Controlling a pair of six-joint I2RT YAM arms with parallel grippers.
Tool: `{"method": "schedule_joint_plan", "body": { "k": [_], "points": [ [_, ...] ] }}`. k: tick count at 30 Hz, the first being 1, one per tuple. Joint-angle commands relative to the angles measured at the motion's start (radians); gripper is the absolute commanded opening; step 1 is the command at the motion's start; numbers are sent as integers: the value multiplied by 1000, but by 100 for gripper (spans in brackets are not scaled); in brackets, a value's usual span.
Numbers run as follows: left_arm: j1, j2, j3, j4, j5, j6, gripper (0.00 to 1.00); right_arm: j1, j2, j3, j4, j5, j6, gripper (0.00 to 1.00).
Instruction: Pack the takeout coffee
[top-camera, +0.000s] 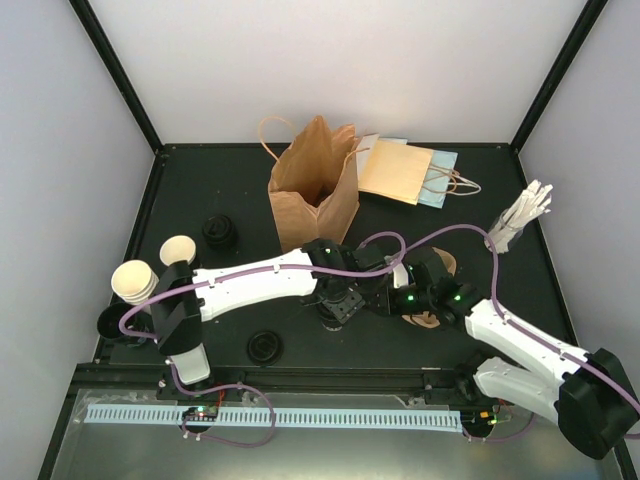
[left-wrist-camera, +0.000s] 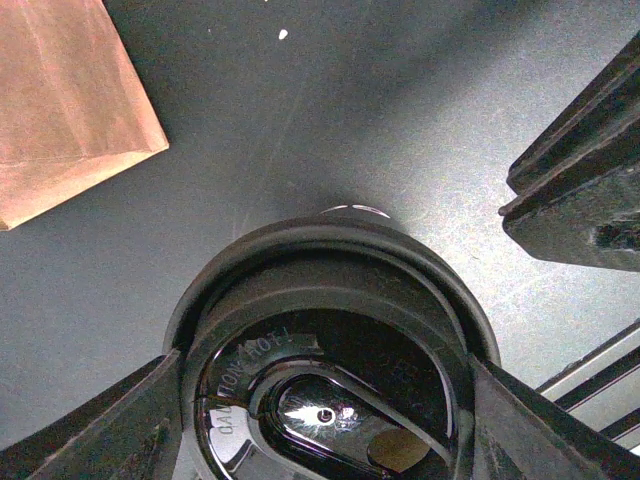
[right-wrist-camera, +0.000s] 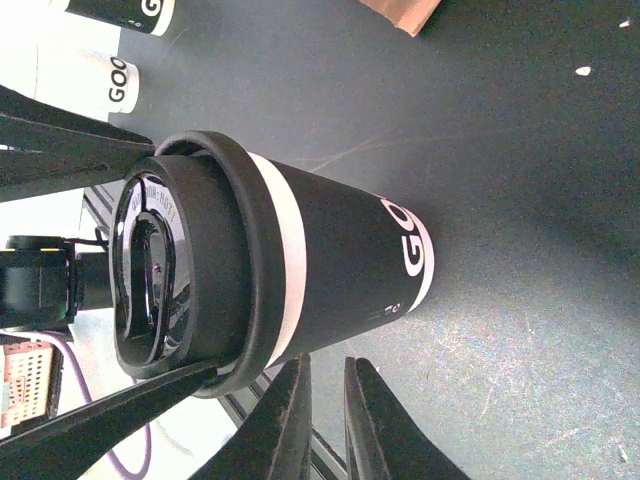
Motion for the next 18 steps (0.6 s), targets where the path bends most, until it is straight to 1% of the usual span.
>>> {"method": "schedule_joint_plan", "body": {
  "k": [1, 6, 15, 18],
  "points": [
    [9, 47, -75, 23, 119, 4, 57, 6, -21, 25, -20, 14, -16, 14],
    [15, 41, -103, 50, 156, -1, 57, 7, -35, 25, -33, 20, -20, 14],
    [19, 42, -120, 54, 162, -8, 57, 6, -40, 28, -41, 17, -24, 14],
    [27, 22, -133, 88, 210, -3, 57, 6, -41, 30, -42, 17, -25, 14]
  ]
}}
